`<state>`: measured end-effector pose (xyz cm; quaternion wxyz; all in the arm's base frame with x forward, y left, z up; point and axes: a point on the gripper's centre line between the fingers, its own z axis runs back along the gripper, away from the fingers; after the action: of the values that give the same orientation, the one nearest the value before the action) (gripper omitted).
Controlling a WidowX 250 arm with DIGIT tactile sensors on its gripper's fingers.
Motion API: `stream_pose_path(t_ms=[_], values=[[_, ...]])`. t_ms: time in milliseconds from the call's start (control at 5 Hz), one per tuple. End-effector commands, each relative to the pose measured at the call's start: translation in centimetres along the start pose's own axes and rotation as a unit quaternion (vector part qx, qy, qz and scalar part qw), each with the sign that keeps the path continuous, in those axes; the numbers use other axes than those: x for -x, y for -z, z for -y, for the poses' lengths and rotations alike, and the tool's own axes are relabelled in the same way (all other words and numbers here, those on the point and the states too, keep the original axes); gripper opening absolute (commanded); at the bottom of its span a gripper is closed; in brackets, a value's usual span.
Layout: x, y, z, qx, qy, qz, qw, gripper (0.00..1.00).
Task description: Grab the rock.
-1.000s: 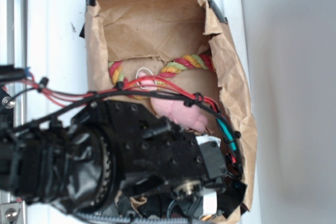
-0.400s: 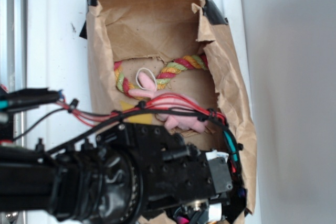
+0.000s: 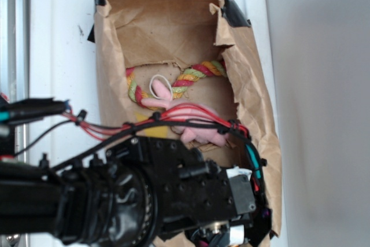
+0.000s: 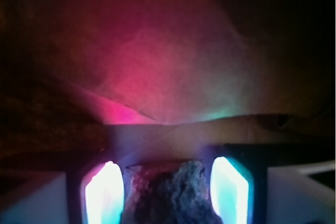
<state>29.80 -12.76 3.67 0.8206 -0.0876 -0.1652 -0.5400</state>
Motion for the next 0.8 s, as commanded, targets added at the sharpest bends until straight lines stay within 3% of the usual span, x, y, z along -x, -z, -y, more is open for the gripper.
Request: stream_pose_path(t_ms=[0,200,400,600], values=[[-1.0,-1.7,-0.3,-0.026,-0.011,0.006,1.000,0.00],[2.1,-4.5,-3.6,-0.058,-0.133,0.004,0.989,0.00],[6.1,-7.4,-6.2,-0.092,-0.251,0.005,0.964,0.00],[9.6,-11.4,-8.0,-0.146,-0.326,0.002,0.934,0.00]])
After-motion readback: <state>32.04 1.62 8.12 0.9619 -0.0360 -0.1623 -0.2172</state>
